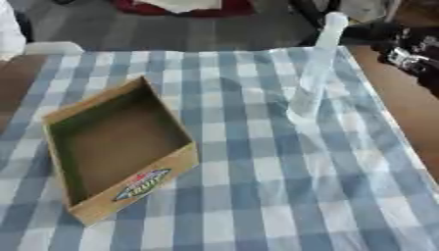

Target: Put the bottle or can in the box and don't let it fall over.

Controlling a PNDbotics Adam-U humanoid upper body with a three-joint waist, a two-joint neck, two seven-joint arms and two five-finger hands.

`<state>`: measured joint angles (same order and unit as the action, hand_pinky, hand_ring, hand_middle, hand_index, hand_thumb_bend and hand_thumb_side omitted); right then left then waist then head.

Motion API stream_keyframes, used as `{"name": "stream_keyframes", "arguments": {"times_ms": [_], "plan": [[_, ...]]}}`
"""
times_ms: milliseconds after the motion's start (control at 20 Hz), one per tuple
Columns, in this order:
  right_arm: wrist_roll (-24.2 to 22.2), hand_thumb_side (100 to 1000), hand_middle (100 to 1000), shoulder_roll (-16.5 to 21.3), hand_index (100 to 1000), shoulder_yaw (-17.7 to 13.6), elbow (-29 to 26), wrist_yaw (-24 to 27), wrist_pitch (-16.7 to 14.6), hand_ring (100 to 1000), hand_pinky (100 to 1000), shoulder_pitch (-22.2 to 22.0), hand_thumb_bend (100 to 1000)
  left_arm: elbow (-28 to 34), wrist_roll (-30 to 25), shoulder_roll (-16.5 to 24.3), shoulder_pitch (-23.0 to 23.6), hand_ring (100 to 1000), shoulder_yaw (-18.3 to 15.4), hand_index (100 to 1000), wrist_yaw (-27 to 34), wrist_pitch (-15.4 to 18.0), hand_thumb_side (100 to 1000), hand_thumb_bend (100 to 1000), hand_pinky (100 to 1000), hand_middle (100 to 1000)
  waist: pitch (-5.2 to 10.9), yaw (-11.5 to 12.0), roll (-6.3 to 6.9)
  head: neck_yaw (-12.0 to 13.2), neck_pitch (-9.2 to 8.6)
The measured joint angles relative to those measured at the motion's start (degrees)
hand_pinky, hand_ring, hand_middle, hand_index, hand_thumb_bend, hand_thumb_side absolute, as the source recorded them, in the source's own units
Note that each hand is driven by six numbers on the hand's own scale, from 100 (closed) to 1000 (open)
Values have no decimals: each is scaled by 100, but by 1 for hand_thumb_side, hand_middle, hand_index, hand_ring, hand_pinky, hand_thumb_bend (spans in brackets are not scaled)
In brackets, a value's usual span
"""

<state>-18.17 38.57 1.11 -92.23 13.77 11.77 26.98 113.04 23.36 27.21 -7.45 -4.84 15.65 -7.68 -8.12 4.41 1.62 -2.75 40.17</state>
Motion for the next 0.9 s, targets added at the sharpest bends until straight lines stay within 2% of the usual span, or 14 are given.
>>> {"name": "stream_keyframes", "arguments": {"times_ms": [650, 900], "plan": [[-112, 520, 1000, -160, 1000, 3, 792, -59, -24, 1000, 1000, 223, 100, 0, -29, 0, -12, 586, 8, 668, 0, -6, 587, 100, 394, 669, -11, 31, 27, -3, -11], [-233, 524, 1000, -205, 1000, 3, 1091, -59, -150, 1000, 1000, 335, 100, 0, -36, 0, -17, 586, 9, 668, 1, -11, 587, 100, 393, 669, -25, 41, 46, -2, -54]]}}
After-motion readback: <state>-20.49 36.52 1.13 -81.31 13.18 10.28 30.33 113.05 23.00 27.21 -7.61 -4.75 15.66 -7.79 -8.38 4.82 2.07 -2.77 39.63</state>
